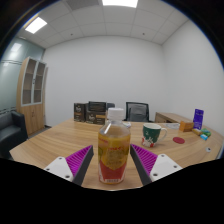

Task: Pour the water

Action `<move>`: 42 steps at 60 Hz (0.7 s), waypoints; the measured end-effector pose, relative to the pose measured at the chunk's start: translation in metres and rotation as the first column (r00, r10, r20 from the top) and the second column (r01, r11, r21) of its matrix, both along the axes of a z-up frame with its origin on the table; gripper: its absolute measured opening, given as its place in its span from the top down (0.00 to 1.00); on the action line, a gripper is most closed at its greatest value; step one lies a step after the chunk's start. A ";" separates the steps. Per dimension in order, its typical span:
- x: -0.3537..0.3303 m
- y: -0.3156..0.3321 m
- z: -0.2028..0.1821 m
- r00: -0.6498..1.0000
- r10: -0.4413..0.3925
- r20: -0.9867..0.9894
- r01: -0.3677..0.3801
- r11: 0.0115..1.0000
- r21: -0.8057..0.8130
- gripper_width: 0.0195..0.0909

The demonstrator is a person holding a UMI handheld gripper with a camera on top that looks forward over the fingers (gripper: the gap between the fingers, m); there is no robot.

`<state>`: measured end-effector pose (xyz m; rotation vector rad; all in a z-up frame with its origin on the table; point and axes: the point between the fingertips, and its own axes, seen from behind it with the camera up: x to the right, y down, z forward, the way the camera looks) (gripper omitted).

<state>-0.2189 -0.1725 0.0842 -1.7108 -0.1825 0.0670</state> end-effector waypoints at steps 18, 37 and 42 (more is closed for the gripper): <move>-0.007 0.024 -0.004 0.999 0.044 0.024 -0.044 0.999 -0.003 0.61; 0.001 0.111 0.070 0.846 0.062 -0.530 -0.088 0.996 -0.025 0.63; 0.005 0.142 0.100 0.647 0.071 -0.759 -0.115 0.993 -0.005 0.63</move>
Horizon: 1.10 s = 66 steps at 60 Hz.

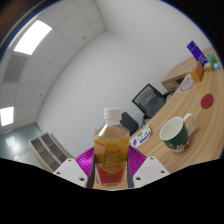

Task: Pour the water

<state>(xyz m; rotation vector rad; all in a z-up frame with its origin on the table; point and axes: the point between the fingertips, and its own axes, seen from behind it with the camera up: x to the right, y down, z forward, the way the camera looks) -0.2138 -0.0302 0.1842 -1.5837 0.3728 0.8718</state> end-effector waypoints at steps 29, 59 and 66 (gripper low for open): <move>0.051 0.079 0.004 0.354 -0.120 -0.928 -0.099 0.981 -0.165 0.62; 0.130 0.043 0.136 0.983 -0.127 -0.135 0.158 0.955 0.250 0.61; 0.218 0.050 0.153 0.861 -0.433 0.266 0.294 0.852 0.434 0.62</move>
